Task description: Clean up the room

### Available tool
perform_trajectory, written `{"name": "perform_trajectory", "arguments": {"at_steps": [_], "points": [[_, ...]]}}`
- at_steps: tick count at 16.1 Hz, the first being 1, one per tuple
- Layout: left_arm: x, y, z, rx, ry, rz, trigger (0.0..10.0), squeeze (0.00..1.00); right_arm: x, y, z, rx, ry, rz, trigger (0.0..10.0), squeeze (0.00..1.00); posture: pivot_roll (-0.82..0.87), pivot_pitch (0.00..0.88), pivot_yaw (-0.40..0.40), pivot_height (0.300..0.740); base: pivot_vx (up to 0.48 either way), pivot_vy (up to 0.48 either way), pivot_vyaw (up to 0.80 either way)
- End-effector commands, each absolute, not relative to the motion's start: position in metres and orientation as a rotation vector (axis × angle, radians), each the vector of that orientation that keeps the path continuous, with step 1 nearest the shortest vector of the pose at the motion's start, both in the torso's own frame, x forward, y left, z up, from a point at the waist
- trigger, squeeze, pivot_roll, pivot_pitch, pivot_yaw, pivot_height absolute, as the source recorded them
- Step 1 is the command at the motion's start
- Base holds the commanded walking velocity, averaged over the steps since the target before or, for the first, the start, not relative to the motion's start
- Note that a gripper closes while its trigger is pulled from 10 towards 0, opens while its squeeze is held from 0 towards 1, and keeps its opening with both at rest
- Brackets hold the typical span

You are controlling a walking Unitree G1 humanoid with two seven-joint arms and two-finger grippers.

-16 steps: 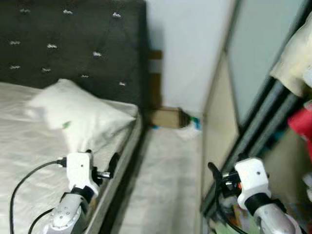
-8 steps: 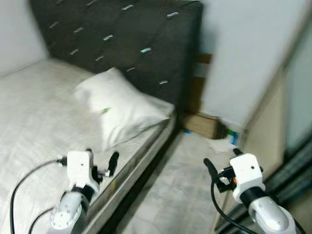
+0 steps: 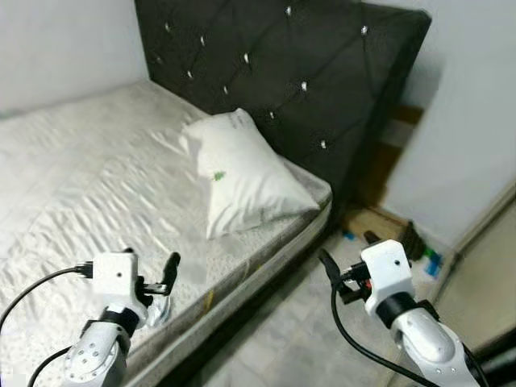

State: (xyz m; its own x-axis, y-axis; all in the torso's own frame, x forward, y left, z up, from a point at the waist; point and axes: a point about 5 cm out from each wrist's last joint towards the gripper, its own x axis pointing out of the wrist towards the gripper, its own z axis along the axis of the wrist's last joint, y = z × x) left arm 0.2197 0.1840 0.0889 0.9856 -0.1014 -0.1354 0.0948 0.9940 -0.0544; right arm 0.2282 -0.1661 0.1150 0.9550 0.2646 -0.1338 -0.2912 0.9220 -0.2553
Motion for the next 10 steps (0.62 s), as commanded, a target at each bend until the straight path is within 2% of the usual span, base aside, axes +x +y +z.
{"name": "perform_trajectory", "arguments": {"at_steps": [1,6,10], "points": [[0.221,0.177,0.091,-0.046,0.130,-0.131,10.0,0.00,0.228,-0.170,0.111,-0.279,0.115,0.280,10.0,0.00,0.03,0.000,-0.068,0.740,0.000,0.000,0.80],[0.221,0.174,0.091,-0.074,0.132,-0.139,10.0,0.00,0.235,-0.164,0.111,-0.274,0.100,0.290,10.0,0.00,0.03,0.000,-0.071,0.740,0.000,0.000,0.80],[0.221,0.180,0.091,-0.031,0.110,-0.067,10.0,0.00,0.249,-0.154,0.112,-0.236,0.069,0.292,10.0,0.00,0.05,0.000,-0.067,0.740,0.000,0.000,0.80]]}}
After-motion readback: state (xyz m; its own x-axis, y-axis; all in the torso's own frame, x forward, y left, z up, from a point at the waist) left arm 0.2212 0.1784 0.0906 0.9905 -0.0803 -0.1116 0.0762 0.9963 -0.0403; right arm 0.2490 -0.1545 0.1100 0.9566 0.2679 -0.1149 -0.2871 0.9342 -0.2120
